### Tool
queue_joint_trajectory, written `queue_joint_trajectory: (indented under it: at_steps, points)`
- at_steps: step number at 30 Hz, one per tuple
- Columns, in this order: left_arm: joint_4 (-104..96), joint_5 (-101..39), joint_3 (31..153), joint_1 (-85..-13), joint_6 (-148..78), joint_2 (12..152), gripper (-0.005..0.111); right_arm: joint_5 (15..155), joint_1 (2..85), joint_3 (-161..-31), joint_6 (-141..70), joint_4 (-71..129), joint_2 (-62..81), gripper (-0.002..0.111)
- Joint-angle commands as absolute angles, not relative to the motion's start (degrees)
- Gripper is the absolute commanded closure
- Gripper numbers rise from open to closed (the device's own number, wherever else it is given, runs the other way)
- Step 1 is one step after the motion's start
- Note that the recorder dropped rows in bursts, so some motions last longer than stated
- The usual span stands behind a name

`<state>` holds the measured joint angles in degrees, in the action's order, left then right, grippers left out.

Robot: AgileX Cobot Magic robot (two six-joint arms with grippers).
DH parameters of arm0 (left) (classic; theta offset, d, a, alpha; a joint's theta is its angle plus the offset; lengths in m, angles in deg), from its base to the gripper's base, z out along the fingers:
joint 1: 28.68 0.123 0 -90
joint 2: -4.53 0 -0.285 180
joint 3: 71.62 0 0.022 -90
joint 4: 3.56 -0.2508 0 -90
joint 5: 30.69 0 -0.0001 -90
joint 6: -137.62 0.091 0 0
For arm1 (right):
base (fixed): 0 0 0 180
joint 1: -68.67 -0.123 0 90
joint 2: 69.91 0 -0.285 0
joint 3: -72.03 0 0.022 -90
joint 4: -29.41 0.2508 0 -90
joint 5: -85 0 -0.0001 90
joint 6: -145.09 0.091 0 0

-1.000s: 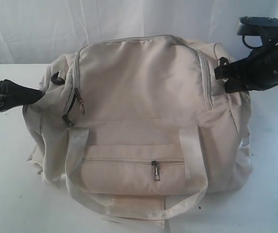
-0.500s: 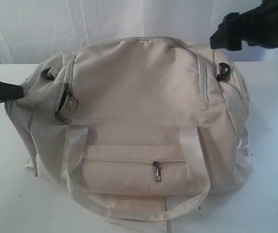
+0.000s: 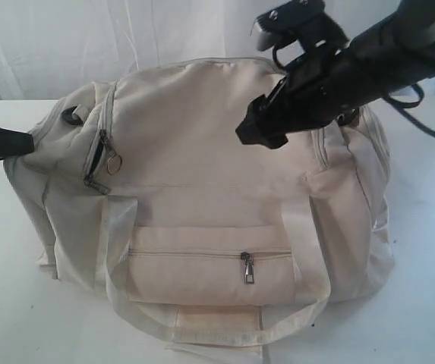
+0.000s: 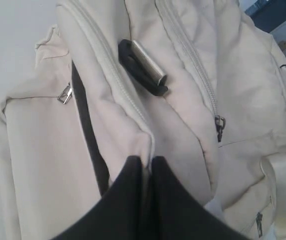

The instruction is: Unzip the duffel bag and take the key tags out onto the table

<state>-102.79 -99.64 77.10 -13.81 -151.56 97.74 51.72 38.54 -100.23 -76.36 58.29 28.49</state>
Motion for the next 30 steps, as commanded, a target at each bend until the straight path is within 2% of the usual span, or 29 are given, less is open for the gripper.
queue_joint_trajectory:
  at_steps: [1,13,22,30]
  points:
    - [-103.5,-100.7,76.9,-13.4,-151.7,96.7,0.107,55.3,35.1,-100.3,-84.4,63.4,32.9,0.038]
    - [-103.5,-100.7,76.9,-5.9,-153.2,96.6,0.107,68.6,25.1,-103.0,-97.7,73.1,42.5,0.038]
    - [-103.5,-94.3,76.9,-5.9,-153.3,96.6,0.107,68.4,17.7,-115.0,-106.9,83.6,48.5,0.038]
    - [-103.5,-84.5,76.9,-3.6,-153.6,95.0,0.107,68.2,17.1,-120.7,-106.6,86.4,54.2,0.039]
